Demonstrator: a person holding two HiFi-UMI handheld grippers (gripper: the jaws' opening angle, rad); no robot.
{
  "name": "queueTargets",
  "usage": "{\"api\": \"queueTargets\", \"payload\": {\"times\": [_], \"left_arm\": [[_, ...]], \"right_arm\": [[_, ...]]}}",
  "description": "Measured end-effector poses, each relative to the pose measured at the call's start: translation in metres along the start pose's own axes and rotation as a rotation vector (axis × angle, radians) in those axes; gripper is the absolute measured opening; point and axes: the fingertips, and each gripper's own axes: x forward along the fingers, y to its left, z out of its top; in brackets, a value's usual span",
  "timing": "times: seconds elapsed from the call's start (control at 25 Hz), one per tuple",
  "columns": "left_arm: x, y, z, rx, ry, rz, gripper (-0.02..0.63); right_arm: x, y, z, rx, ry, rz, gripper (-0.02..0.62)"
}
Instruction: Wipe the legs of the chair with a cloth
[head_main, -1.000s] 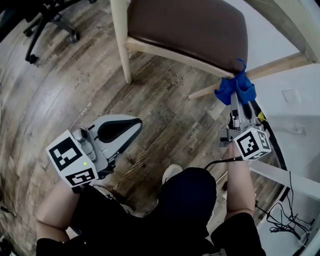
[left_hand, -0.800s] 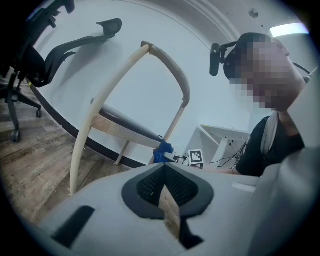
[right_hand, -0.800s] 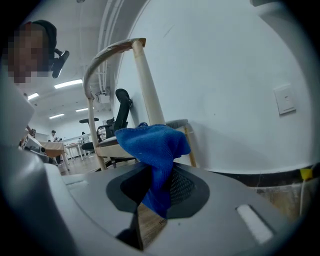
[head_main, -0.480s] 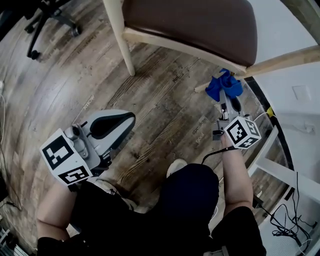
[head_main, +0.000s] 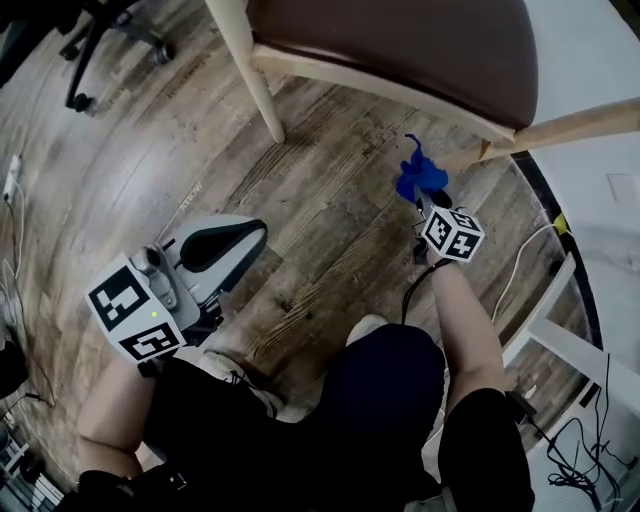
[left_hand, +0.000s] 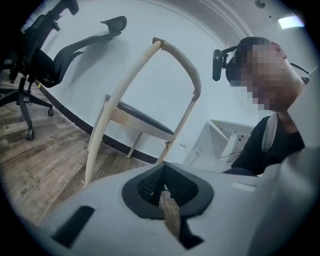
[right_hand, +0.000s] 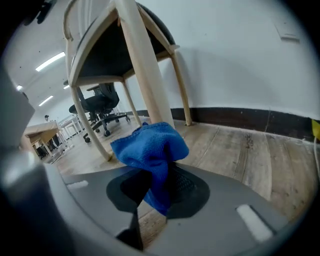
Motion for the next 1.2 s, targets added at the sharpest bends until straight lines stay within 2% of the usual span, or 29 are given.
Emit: {"api": "queueTargets", "payload": {"times": [0.28,0.6,0.72,0.88,1.2], "left_arm": [[-0.007,0.000,0.000,0.003,0.004,0.016,0.006],[-0.006,-0.008,0.001,0.019,0.001,-0.003,0.005],[-0.005,-0.012,0.003,0.027,-0.007,-0.020,0.006],[-0.005,-0.017,0.007,0.035,-0.021,-0.038,0.006],[-0.004,-0.030,0.017,0.041,-0.049,-0.081,0.005]], "right_arm": [[0.036,-0.020,-0.048,0.011,0.166,-0.046,0.087],[0.035,-0.015,-0.047,-0.005,0.169,-0.032,0.087],[0.014,-0.007,-0.020,-0.019,0.105,-0.016,0.087],[-0.030,0.013,0.035,-0.056,-0.026,0.023,0.087],[-0.127,0.049,0.148,-0.190,-0.245,0.053,0.087]]}}
